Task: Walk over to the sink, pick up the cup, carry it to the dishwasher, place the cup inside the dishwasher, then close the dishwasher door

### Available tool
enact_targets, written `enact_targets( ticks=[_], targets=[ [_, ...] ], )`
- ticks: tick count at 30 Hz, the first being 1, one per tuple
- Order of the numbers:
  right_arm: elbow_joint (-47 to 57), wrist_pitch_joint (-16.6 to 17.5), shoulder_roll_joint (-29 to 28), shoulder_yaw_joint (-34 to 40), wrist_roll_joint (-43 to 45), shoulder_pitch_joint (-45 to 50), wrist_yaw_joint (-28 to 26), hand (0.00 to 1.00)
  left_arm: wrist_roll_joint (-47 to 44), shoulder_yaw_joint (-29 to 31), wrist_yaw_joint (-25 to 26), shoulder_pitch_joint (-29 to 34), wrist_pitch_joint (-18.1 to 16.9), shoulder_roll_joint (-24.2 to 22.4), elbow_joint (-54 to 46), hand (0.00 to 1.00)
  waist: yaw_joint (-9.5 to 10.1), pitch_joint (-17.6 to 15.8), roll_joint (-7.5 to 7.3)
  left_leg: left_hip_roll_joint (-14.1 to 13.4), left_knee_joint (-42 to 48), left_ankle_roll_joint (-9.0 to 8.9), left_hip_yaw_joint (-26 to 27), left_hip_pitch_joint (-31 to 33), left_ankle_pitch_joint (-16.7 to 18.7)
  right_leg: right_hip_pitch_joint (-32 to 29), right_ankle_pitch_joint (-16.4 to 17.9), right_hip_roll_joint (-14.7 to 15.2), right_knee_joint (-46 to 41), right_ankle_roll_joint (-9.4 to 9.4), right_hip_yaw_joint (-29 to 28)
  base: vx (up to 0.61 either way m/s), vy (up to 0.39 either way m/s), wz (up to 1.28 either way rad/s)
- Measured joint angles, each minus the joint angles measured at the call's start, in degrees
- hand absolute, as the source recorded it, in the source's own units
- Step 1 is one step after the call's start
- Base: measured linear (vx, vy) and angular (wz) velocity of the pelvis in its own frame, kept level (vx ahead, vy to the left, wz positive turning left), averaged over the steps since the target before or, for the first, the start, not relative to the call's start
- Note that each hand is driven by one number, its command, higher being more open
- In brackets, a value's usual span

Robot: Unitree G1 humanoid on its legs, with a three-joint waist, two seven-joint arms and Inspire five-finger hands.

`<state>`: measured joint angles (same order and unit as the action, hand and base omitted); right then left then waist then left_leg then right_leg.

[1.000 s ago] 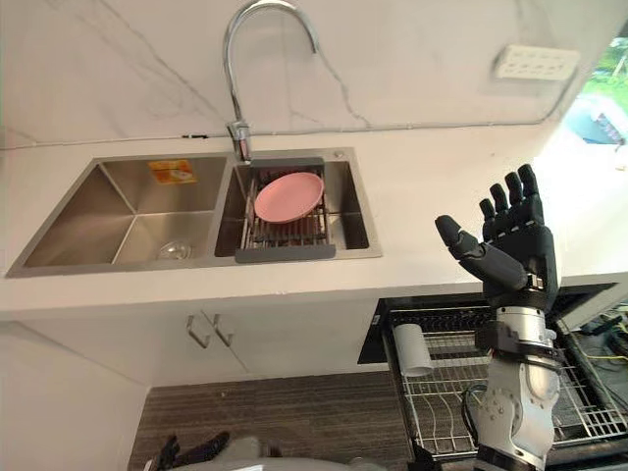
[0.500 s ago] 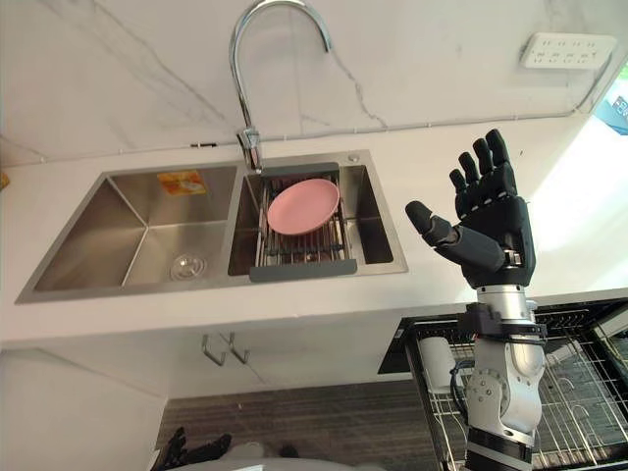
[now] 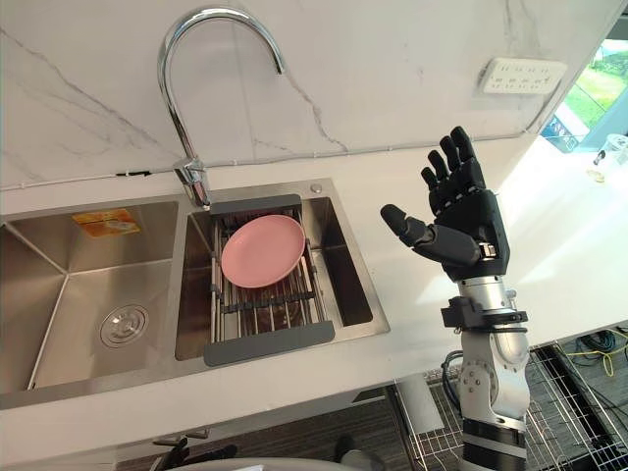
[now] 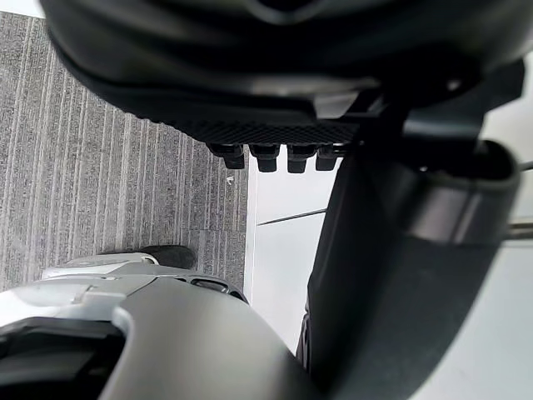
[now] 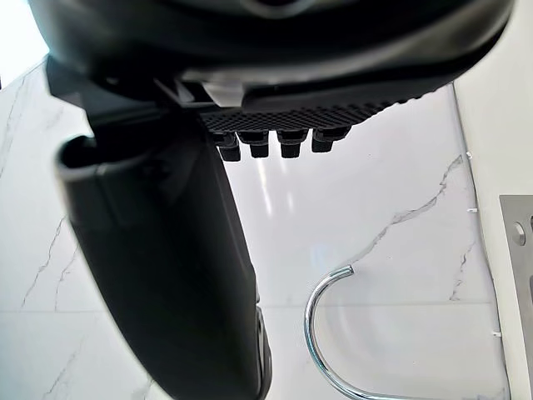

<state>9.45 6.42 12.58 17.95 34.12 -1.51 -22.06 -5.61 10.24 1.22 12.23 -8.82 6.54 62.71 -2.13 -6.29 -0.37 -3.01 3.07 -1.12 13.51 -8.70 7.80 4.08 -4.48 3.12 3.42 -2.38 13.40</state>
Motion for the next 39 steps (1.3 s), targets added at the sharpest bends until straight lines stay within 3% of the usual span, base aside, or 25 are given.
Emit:
enact_targets(
  ticks=[6, 12, 14, 20, 28, 35, 39],
  targets=[
    [0.0, -2.3, -0.1, -3.3, -2.9, 0.6, 0.5, 1.00, -0.3, 0.5, -3.5, -0.2, 5.6, -0.3, -2.3, 1.00, 1.60, -0.7, 0.90, -0.2, 0.4, -0.07, -1.3, -0.3, 0.0, 1.9, -0.6, 0.0, 1.5, -0.07, 1.8, -0.04, -0.015, 0.12],
    [0.1, -4.1, 0.1, -9.1, -22.0, 0.5, 2.0, 1.00, -1.2, 0.5, -6.7, -1.3, 11.4, 0.2, -4.5, 1.00, 4.41, -0.7, 0.94, -0.4, 1.2, -0.36, -2.3, 0.3, 0.0, 2.3, -0.3, -0.1, 1.8, -0.02, 3.2, -0.05, -0.012, 0.13],
    [1.5, -3.9, 0.9, -11.7, -34.0, 0.3, 2.4, 1.00, -1.2, 0.5, -7.0, -2.0, 13.1, 0.5, -4.4, 1.00, 4.65, -0.7, 0.91, -0.4, 1.3, -0.35, -2.4, 0.5, 0.0, 2.4, -0.4, -0.1, 1.7, 0.02, 3.1, -0.03, 0.004, 0.01],
    [4.2, -3.5, 4.1, -13.9, -49.3, -2.1, 2.2, 1.00, -1.2, 0.5, -7.6, -2.5, 14.8, 0.9, -4.3, 1.00, 4.69, -0.3, 0.69, -0.3, 1.3, -0.33, -2.4, 0.5, 0.0, 2.4, -0.4, 0.0, 1.5, 0.03, 3.0, 0.00, 0.000, 0.00],
    [4.7, 0.5, 7.8, -19.7, -70.6, -8.4, -0.4, 1.00, -1.1, 0.6, -7.8, -2.7, 16.6, 0.9, -4.1, 1.00, 5.60, 1.3, 0.50, -0.3, 0.9, -0.39, -3.1, 0.6, -0.5, 2.4, -0.5, 0.0, 1.7, 0.14, 3.5, -0.02, 0.002, 0.03],
    [1.4, 4.2, 8.8, -26.7, -81.8, -14.8, -0.4, 1.00, -0.8, 0.7, -8.1, -3.8, 18.6, 1.3, -4.2, 1.00, 6.17, 1.6, 0.04, -0.1, -0.9, -0.37, -3.8, 0.7, -2.0, 1.9, -0.7, 0.0, 1.8, 0.48, 4.2, -0.03, 0.001, 0.06],
    [-3.5, 4.5, 8.8, -29.3, -88.2, -16.8, 1.6, 1.00, 0.1, 0.7, -8.5, -4.1, 19.0, 1.6, -4.3, 1.00, 6.51, 2.1, -0.58, 0.0, -1.6, -0.46, -4.5, 0.8, -2.4, 1.8, -0.7, 0.0, 1.8, 0.47, 4.8, -0.02, 0.003, 0.09]
  ],
)
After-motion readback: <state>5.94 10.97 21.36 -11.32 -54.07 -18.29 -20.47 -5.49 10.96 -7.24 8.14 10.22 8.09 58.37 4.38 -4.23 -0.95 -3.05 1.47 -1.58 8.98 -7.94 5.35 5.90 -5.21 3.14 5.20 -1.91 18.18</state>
